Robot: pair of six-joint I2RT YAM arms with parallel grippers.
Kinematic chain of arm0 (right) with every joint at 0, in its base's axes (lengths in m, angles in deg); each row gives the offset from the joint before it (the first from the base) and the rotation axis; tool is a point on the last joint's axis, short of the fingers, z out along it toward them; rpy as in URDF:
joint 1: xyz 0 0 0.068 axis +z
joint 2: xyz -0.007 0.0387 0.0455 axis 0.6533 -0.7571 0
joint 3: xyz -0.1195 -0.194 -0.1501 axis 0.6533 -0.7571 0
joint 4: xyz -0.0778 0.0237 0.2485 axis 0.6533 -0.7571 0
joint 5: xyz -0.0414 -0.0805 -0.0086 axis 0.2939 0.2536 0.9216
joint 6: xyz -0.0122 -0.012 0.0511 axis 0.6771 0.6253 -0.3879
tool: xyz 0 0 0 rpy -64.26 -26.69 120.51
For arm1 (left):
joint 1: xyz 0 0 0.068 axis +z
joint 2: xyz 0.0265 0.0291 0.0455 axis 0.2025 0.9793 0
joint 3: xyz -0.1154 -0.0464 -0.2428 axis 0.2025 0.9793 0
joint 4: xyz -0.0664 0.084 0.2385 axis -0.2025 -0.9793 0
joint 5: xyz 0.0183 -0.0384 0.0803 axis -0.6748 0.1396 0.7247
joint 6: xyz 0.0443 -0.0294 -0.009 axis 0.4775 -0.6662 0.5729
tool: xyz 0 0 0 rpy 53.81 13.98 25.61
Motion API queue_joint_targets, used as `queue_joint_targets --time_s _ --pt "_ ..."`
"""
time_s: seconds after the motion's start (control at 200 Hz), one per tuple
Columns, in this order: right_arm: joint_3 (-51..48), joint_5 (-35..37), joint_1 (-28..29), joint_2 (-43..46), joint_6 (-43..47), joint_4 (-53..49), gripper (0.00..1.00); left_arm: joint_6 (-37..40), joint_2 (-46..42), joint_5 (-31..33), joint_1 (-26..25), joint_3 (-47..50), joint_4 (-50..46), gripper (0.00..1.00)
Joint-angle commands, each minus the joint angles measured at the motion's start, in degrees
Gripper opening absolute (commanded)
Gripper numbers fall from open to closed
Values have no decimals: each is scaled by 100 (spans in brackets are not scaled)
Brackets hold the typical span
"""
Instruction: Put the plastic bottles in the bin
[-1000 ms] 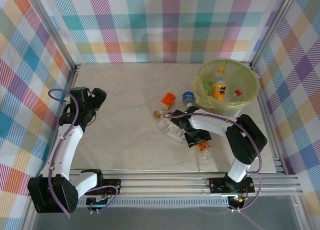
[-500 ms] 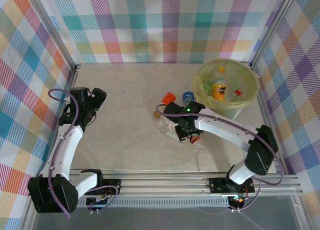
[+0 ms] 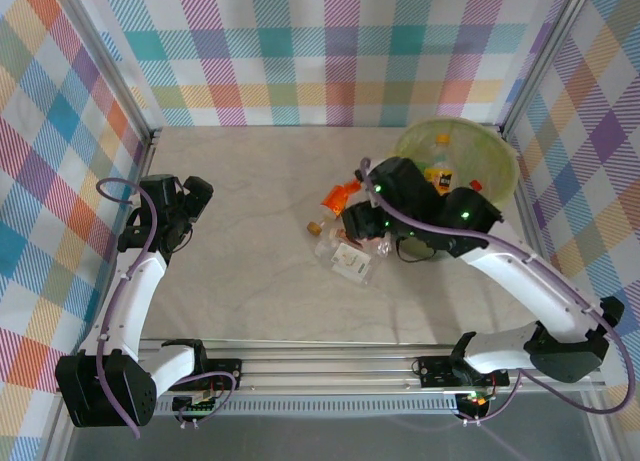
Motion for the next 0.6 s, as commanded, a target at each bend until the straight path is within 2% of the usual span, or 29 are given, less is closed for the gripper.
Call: queue_joint_targets --time_s 0.0,0.215,0.42,0.595 --pt "590 497 -365 -91 570 88 48 149 -69 -83 48 -157 10 100" --pt "1388 863 -1613 -373 1000 -45 48 249 -57 -185 46 -173 16 100" --pt "1676 1394 -2560 -763 1126 -255 48 315 -2 -231 35 -175 34 100" --pt "1709 1427 -3262 -1070 1121 -406 49 323 60 -293 39 -180 60 100"
